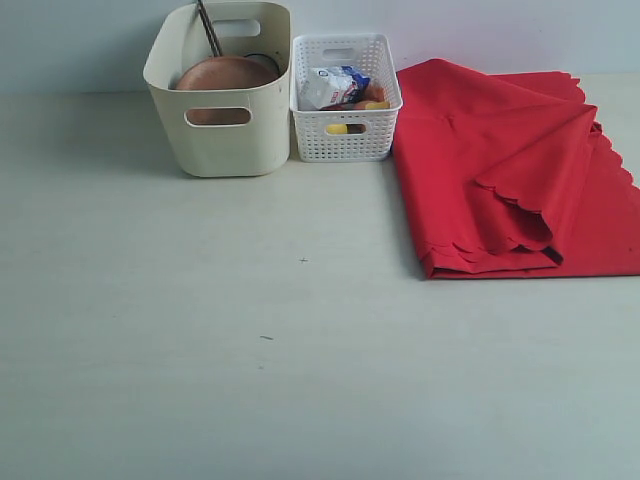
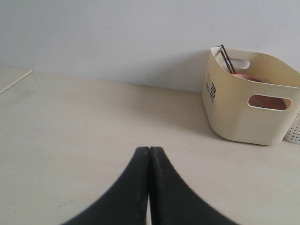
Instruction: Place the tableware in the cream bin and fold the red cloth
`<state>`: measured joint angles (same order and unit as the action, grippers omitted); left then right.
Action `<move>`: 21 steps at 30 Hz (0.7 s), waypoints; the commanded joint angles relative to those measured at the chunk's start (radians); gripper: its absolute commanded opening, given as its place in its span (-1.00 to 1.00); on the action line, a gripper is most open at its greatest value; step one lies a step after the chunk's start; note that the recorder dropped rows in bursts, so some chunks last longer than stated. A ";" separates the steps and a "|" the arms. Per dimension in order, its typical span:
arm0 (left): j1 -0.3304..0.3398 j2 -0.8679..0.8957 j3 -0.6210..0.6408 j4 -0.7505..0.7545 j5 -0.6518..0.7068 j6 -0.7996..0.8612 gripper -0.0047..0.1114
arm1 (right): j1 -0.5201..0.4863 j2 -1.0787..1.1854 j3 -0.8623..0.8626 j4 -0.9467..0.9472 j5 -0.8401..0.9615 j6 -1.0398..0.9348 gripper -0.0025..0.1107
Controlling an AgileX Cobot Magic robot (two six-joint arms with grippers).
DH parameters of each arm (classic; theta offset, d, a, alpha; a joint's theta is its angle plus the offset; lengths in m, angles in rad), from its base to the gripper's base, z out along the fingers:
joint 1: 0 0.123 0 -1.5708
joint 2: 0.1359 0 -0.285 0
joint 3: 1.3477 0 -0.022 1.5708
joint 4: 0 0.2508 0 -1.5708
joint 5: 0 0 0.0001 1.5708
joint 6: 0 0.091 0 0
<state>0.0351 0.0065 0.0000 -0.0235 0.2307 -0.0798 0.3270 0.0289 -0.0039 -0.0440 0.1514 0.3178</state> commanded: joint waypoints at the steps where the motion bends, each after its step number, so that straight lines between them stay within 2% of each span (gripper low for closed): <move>1: 0.002 -0.007 0.000 -0.005 -0.014 -0.003 -0.89 | -0.001 -0.019 0.004 0.014 0.004 -0.003 -0.96; 10: 0.002 -0.007 0.000 -0.005 -0.014 -0.003 -0.89 | -0.009 -0.019 0.004 0.023 0.038 -0.038 -0.96; 21: 0.002 -0.007 0.000 -0.005 -0.014 -0.003 -0.89 | -0.127 -0.029 0.004 0.008 0.027 -0.093 -0.96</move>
<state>0.0351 0.0065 0.0000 -0.0235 0.2307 -0.0798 0.2271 0.0064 -0.0039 -0.0242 0.1800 0.2401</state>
